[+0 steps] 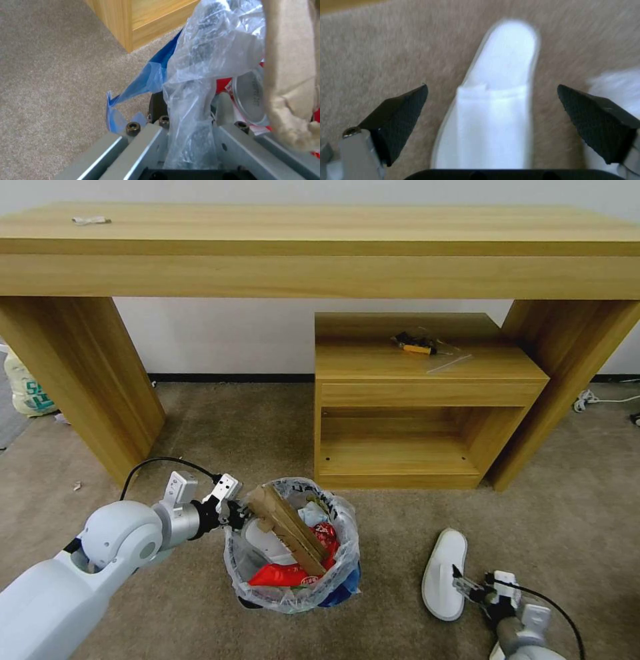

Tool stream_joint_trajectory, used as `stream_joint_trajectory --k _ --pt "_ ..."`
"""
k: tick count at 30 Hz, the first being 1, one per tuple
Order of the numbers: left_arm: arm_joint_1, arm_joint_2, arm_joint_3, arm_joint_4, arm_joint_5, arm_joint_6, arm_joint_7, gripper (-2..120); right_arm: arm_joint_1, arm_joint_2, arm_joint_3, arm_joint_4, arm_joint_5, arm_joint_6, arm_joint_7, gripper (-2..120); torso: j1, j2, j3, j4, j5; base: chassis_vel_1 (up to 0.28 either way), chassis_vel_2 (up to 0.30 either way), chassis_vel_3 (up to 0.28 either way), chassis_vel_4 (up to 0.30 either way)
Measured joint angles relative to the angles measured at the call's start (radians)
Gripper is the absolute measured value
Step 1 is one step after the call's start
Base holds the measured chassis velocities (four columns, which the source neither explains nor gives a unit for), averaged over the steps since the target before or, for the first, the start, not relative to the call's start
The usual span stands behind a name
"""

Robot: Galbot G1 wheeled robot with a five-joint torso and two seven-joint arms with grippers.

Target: Pick up the trash bin and place the garbage on the floor into it.

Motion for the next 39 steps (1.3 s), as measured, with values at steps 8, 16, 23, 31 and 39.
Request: stream_joint_trajectory --k 8,16,23,31,39 --pt "-0.004 0.001 0.001 0.011 0.0 0.0 0.003 0 0.09 0.003 -0.077 -0.091 0.034 -0.054 0.074 82 0.0 0.0 0.0 0.0 -0.0001 0.0 0.0 0.0 0.0" --pt "-0.01 0.0 0.002 0.023 0.0 0.0 0.007 0 0.141 0.005 -0.113 -0.148 0.039 -0.067 0.121 52 0.0 0.0 0.0 0.0 0.0 0.0 0.0 0.0 0.0" --pt "-0.018 -0.004 0.005 0.034 0.0 0.0 0.01 0 0.155 0.008 -0.118 -0.173 0.047 -0.067 0.142 24 0.0 0.0 0.0 -0.0001 0.0 0.0 0.0 0.0 0.0" --pt "-0.023 -0.003 0.005 0.036 -0.001 0.0 0.014 0 0.154 0.009 -0.119 -0.172 0.041 -0.033 0.176 0 0.0 0.0 0.0 -0.0001 0.0001 0.0 0.0 0.0 0.0" --pt "-0.021 0.001 0.001 0.031 -0.004 0.0 0.017 0 0.118 0.002 -0.093 -0.075 0.022 -0.006 0.176 0 0.0 0.0 0.0 -0.0002 0.0002 0.0 0.0 0.0 0.0"
